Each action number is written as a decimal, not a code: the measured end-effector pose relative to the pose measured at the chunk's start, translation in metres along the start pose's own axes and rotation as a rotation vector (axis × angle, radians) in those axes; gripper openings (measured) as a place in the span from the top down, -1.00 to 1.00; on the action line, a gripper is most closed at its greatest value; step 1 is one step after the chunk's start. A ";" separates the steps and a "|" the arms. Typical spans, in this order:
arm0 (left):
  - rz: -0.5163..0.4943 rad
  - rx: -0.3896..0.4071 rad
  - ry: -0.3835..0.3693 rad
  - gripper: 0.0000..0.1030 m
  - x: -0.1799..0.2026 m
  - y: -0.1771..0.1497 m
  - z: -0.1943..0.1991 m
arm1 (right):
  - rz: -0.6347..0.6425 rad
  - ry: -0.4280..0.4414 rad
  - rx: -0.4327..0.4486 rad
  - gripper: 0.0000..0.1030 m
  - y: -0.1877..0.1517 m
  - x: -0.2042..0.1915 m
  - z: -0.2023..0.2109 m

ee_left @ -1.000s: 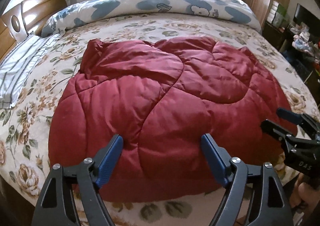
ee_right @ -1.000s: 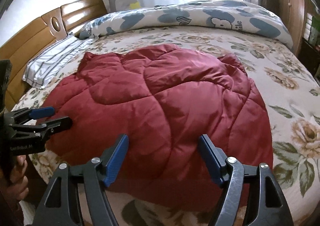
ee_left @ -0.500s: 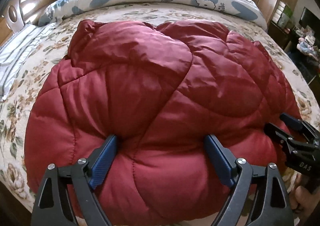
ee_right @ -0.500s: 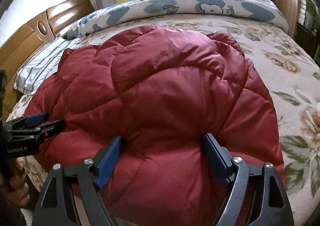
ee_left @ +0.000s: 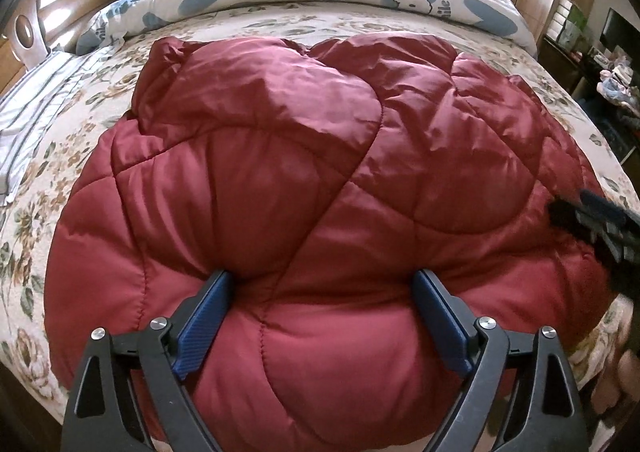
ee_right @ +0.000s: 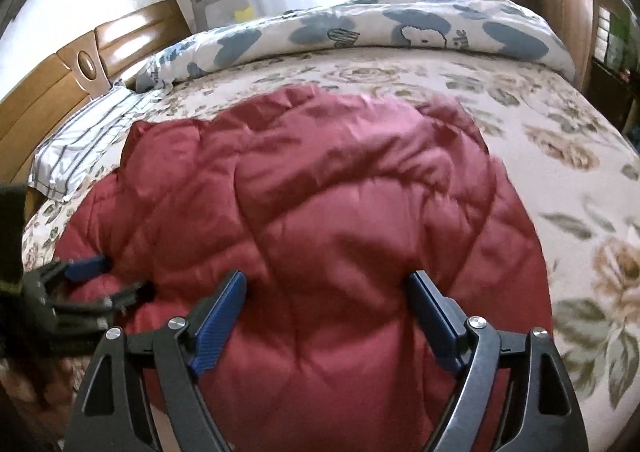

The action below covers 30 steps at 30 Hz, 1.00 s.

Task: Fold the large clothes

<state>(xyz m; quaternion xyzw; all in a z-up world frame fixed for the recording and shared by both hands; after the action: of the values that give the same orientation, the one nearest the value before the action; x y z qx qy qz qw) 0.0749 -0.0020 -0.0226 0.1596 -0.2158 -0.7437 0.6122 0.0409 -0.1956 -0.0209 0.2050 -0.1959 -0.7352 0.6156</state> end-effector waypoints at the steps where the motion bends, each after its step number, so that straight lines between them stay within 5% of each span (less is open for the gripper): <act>1: -0.001 -0.001 -0.001 -0.78 0.000 0.000 0.000 | 0.007 -0.008 -0.010 -0.63 0.005 0.000 -0.006; 8: 0.013 0.015 -0.025 -0.77 -0.007 0.011 0.008 | -0.082 -0.021 -0.061 -0.64 0.018 0.037 -0.042; 17: 0.102 -0.021 0.091 -0.76 -0.047 0.065 -0.030 | -0.132 -0.011 -0.055 -0.65 0.017 0.047 -0.046; 30: 0.118 -0.039 0.131 -0.78 -0.045 0.072 -0.058 | -0.140 -0.016 -0.029 -0.65 0.013 0.050 -0.048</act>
<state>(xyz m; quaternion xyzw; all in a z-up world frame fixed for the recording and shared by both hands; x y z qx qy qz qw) 0.1735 0.0231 -0.0365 0.1831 -0.1697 -0.6985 0.6706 0.0698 -0.2483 -0.0569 0.2034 -0.1752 -0.7810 0.5639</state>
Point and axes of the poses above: each gripper's, at about its wrist camera, not at the fingertips, and z roughly against the way its jaws point, x to its right, y to its top, the point moved 2 cm from there along -z, roughly the way its jaws point, and after that the axes turned 3 degrees about y, right-handed, at the moved point
